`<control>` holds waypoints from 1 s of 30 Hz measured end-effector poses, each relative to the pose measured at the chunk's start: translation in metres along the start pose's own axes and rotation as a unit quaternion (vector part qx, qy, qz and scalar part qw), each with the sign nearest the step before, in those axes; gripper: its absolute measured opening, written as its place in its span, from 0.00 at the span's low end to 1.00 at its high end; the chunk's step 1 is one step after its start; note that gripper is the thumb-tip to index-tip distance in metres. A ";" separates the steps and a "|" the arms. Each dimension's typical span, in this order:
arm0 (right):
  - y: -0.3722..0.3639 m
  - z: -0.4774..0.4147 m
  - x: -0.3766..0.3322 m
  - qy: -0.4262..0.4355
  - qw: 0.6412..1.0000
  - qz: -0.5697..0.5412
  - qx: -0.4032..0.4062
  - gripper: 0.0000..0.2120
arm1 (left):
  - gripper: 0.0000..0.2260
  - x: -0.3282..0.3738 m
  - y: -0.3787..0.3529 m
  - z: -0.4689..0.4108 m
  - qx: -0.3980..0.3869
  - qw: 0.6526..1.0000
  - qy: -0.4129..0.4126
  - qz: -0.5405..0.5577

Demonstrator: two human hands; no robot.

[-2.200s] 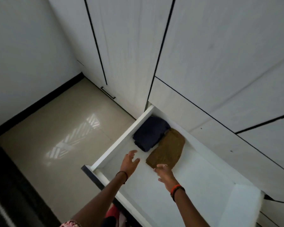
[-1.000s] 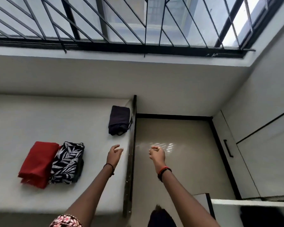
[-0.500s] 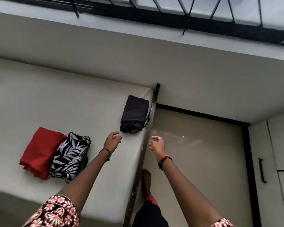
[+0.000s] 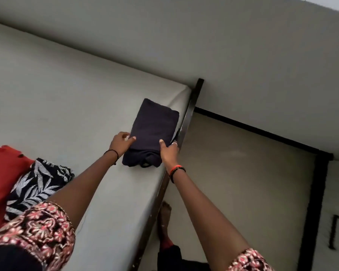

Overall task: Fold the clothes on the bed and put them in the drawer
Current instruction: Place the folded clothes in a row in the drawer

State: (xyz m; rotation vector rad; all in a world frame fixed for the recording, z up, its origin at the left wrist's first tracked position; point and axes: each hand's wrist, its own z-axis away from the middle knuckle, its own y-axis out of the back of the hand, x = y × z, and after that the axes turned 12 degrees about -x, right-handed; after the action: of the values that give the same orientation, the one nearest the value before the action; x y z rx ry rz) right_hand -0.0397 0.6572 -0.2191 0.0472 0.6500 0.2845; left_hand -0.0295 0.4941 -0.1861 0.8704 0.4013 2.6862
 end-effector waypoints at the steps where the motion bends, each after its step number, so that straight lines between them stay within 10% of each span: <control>1: -0.002 -0.010 0.000 0.003 1.000 0.015 0.007 0.31 | 0.24 0.001 -0.001 -0.010 -0.012 1.000 0.010 0.000; 11: -0.022 -0.069 0.008 -0.020 0.995 -0.096 0.028 0.42 | 0.40 -0.020 0.003 -0.096 -0.126 0.987 0.029 0.099; 30: 0.012 0.050 0.018 -0.032 0.948 -0.257 -0.184 0.28 | 0.20 -0.019 0.002 0.046 -0.161 0.961 0.033 0.222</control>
State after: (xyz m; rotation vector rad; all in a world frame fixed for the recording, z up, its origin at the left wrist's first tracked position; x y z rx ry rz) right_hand 0.0012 0.6762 -0.1887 -0.4655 0.5154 -0.1049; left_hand 0.0124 0.4935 -0.1592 0.8532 -0.2508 3.0646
